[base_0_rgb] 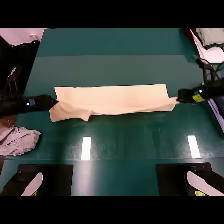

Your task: Fold the shirts.

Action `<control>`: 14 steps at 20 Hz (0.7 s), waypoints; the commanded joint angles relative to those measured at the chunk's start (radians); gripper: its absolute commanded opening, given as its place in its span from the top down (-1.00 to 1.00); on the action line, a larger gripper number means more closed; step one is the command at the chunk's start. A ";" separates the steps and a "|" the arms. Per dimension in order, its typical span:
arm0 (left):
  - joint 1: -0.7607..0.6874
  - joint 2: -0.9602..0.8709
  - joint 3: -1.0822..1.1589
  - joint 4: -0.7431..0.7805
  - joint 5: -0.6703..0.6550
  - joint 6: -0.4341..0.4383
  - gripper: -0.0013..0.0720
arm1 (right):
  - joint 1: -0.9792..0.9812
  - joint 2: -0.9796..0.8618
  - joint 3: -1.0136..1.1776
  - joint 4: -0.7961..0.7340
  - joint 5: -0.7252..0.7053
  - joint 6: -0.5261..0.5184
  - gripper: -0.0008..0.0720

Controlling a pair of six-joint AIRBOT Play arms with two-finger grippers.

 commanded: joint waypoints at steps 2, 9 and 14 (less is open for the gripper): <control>-0.002 -0.135 0.001 0.009 0.275 -0.002 0.90 | 0.018 -0.182 0.114 0.001 -0.122 0.037 0.95; -0.002 -0.254 0.005 -0.030 0.494 0.001 0.90 | 0.018 -0.414 0.284 0.032 -0.198 0.037 0.95; -0.002 -0.264 0.018 -0.037 0.570 -0.028 -0.07 | 0.017 -0.510 0.350 0.101 -0.220 0.029 0.01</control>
